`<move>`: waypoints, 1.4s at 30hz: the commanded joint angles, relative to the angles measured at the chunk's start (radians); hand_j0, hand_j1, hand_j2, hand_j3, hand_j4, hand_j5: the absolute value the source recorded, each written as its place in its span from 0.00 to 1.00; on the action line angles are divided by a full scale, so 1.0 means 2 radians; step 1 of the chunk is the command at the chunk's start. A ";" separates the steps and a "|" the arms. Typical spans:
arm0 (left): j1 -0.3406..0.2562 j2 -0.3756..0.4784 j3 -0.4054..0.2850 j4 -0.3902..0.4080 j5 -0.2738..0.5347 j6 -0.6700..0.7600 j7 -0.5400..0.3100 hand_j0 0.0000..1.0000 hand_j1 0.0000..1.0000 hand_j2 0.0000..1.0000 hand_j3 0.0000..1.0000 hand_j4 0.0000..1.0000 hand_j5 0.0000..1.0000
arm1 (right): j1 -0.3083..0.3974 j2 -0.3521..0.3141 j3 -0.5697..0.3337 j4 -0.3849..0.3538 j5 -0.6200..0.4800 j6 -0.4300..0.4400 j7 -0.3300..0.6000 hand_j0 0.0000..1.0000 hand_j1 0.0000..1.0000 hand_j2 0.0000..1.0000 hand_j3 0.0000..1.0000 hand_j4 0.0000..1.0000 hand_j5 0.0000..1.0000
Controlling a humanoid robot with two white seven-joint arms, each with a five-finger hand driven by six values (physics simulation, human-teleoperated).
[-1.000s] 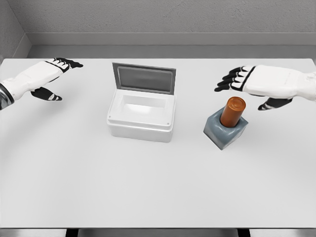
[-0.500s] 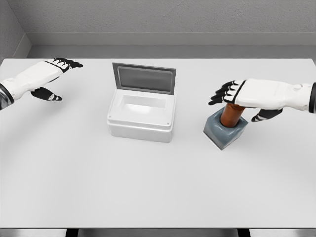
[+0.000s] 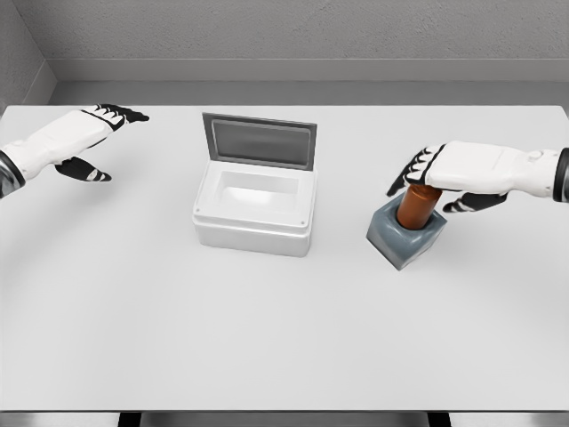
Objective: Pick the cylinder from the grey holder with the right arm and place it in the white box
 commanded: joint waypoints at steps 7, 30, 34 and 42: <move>-0.001 0.001 0.001 0.000 0.003 0.001 0.000 1.00 1.00 1.00 1.00 1.00 1.00 | 0.000 0.000 0.002 0.000 -0.002 0.002 0.000 0.53 0.53 0.53 0.53 0.53 0.53; 0.000 0.001 0.001 0.000 0.004 0.001 0.000 1.00 1.00 1.00 1.00 1.00 1.00 | -0.035 0.016 -0.001 0.006 -0.001 0.003 0.000 0.43 0.43 0.43 0.43 0.43 0.43; -0.001 0.001 0.001 0.000 0.003 0.001 0.000 1.00 1.00 1.00 1.00 1.00 1.00 | -0.037 0.023 -0.001 0.005 -0.001 0.003 0.000 0.43 0.43 0.43 0.43 0.43 0.43; -0.001 0.001 0.001 0.000 0.003 0.001 0.000 1.00 1.00 1.00 1.00 1.00 1.00 | -0.052 0.038 -0.003 0.007 -0.001 0.003 0.000 0.43 0.43 0.43 0.43 0.43 0.43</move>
